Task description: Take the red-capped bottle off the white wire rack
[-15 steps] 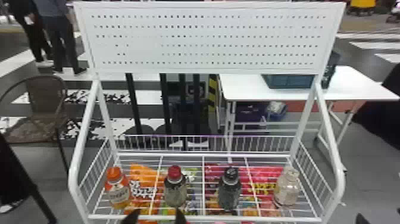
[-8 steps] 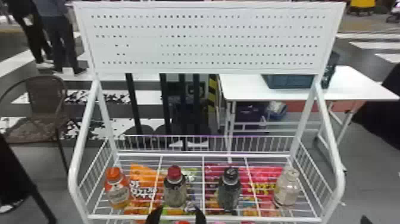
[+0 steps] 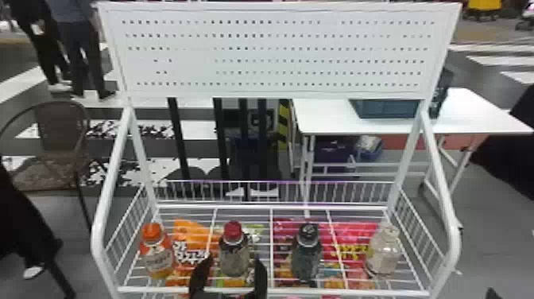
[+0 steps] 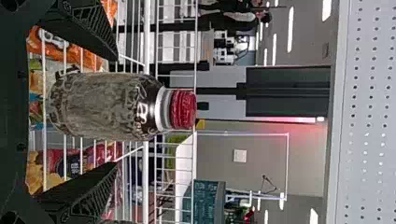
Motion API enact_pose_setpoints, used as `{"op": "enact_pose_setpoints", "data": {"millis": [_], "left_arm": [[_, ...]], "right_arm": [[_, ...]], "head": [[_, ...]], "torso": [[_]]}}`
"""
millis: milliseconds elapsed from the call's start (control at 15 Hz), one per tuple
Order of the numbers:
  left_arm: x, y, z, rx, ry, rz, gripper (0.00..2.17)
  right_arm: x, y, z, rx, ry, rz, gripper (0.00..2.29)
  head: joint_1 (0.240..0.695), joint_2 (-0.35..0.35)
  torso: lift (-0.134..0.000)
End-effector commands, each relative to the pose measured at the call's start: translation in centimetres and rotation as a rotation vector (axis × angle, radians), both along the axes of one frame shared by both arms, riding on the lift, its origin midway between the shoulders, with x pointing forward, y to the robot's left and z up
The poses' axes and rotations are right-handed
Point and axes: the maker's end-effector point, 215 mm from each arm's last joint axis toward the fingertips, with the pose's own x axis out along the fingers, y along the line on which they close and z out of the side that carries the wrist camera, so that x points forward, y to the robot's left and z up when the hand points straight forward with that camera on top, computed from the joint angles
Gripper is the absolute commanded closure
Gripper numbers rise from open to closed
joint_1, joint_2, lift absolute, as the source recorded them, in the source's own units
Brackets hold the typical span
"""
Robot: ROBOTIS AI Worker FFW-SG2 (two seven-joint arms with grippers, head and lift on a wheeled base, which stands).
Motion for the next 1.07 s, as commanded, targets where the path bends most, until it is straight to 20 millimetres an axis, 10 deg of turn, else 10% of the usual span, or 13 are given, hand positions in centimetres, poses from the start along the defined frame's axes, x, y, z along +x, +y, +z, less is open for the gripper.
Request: {"op": "enact_pose_setpoints", "data": {"millis": [0, 600, 733, 867, 1000], "left_arm": [[0.9, -0.1, -0.2, -0.007, 0.007, -0.012, 0.09], [4.7, -0.8, -1.6, 0.019, 0.026, -0.045, 0.12], [4.8, -0.7, -1.6, 0.015, 0.021, -0.042, 0.6], [4.8, 0.0, -1.0, -0.004, 0.004, -0.007, 1.67], [4.1, -0.1, -0.1, -0.02, -0.011, -0.007, 1.87]], "right_arm": [[-0.2, -0.2, 0.3, -0.002, -0.008, -0.003, 0.14], [-1.1, -1.1, 1.0, -0.019, -0.017, -0.016, 0.14], [-1.4, -1.5, 1.3, -0.024, -0.026, -0.021, 0.14], [-1.4, -1.6, 1.3, -0.024, -0.028, -0.024, 0.14], [-1.5, -1.5, 1.3, -0.02, -0.027, -0.023, 0.14]], "head": [[0.499, 0.0], [0.499, 0.0], [0.499, 0.0], [0.499, 0.0], [0.499, 0.0]], "torso": [[0.0], [0.0], [0.0], [0.0], [0.0]]}}
